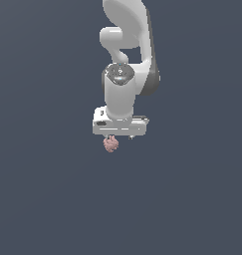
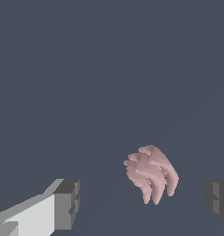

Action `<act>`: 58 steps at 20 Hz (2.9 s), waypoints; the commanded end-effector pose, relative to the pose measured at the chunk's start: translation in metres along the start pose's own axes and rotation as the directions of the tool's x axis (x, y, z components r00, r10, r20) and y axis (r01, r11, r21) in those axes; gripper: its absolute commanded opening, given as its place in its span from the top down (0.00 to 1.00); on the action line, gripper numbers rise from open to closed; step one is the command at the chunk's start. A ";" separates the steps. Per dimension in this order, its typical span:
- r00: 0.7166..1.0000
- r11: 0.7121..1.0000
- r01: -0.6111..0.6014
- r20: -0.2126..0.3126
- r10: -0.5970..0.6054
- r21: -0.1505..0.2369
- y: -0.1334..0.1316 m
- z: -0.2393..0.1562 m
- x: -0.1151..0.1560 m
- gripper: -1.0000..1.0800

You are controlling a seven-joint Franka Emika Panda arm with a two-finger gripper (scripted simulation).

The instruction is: Pick up the object and move it to a goal position.

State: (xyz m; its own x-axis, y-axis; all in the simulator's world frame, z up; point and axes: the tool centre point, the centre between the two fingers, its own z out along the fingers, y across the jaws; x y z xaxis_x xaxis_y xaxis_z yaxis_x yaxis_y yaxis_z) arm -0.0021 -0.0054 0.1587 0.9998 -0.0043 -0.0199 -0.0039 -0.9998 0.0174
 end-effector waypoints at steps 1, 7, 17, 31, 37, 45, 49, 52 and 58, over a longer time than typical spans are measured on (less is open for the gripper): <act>1.000 1.000 0.000 0.000 0.000 0.000 0.000 0.000 0.000 0.04; 1.000 1.000 0.022 -0.013 -0.022 0.012 -0.008 -0.006 0.000 0.04; 0.999 0.999 0.040 -0.020 -0.039 0.018 -0.011 -0.008 0.000 0.04; 0.975 0.975 0.223 -0.023 -0.223 0.011 0.011 0.022 -0.016 0.04; 0.936 0.936 0.353 -0.024 -0.353 0.008 0.026 0.043 -0.029 0.04; 0.881 0.881 0.474 -0.025 -0.473 0.005 0.039 0.062 -0.043 0.04; 0.862 0.862 0.507 -0.026 -0.506 0.005 0.043 0.068 -0.047 0.04; 0.854 0.854 0.520 -0.026 -0.520 0.004 0.044 0.070 -0.049 0.04; 0.853 0.853 0.521 -0.026 -0.521 0.005 0.045 0.072 -0.049 0.04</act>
State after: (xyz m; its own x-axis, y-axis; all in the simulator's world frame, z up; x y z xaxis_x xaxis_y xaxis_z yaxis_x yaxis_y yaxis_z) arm -0.0530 -0.0511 0.0898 0.8555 0.5178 -0.0003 0.5178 -0.8555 0.0000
